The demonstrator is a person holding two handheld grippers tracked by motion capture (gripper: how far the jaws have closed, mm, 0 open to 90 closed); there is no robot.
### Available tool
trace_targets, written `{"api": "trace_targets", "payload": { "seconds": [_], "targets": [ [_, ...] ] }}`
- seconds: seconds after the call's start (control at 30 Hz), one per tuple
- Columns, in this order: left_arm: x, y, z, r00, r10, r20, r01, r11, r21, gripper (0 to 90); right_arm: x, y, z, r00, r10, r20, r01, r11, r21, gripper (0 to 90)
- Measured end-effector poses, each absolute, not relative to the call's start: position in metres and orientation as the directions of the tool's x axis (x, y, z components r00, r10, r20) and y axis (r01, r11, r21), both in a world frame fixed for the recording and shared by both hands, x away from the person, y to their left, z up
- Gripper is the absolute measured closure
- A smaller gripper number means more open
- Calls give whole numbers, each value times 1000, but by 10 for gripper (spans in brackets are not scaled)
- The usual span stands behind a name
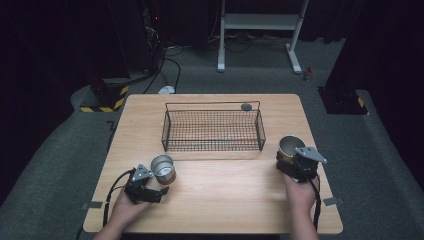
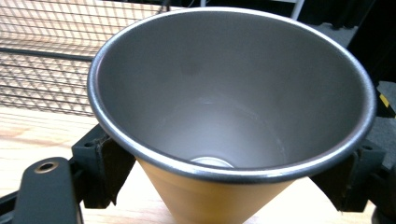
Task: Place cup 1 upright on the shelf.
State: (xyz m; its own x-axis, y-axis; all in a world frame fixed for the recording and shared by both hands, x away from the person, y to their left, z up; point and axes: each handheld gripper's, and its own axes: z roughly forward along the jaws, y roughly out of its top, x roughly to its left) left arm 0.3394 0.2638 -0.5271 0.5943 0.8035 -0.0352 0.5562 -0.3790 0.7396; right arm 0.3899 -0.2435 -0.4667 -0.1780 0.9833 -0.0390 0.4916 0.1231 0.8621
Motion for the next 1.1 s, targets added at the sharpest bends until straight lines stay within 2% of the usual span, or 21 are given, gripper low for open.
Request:
{"api": "trace_targets", "payload": {
  "seconds": [0.63, 1.1],
  "targets": [
    [340, 265, -527, 602, 797, -47, 555, -375, 742, 22, 390, -199, -448, -266, 963, -45, 445, 164, 880, 161],
    [341, 267, -526, 598, 800, -53, 554, -365, 748, 25, 388, -175, -432, -307, 951, -18, 420, 152, 895, 161]
  ]
}}
